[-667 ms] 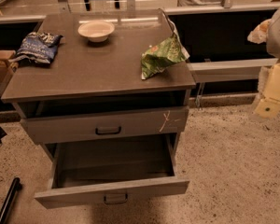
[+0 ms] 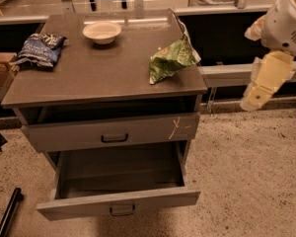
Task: Place green jalapeno chip bag into middle drawer
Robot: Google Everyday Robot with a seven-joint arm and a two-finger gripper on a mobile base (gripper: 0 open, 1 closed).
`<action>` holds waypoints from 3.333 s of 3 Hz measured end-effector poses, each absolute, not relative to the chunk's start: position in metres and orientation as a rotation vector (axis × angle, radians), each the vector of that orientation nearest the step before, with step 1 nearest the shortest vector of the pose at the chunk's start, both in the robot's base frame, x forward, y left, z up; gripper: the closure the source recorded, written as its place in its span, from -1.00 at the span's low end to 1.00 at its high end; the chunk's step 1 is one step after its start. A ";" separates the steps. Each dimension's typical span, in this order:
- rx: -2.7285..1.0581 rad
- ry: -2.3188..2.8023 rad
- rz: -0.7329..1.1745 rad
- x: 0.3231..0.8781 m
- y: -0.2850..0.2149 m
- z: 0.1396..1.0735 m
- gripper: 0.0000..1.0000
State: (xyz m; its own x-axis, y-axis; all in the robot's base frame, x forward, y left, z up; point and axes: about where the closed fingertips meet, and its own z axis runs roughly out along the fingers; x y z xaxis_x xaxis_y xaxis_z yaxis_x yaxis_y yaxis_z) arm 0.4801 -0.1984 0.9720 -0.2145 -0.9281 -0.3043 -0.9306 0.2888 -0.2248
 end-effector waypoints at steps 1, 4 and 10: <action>-1.570 2.112 0.137 0.545 -0.172 0.974 -1.00; -1.282 2.121 0.319 0.643 -0.132 0.969 -1.00; -1.211 1.655 1.030 0.635 -0.078 0.960 1.00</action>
Offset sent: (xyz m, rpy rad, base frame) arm 0.1939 0.0638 0.0223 0.4307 -0.1134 -0.1182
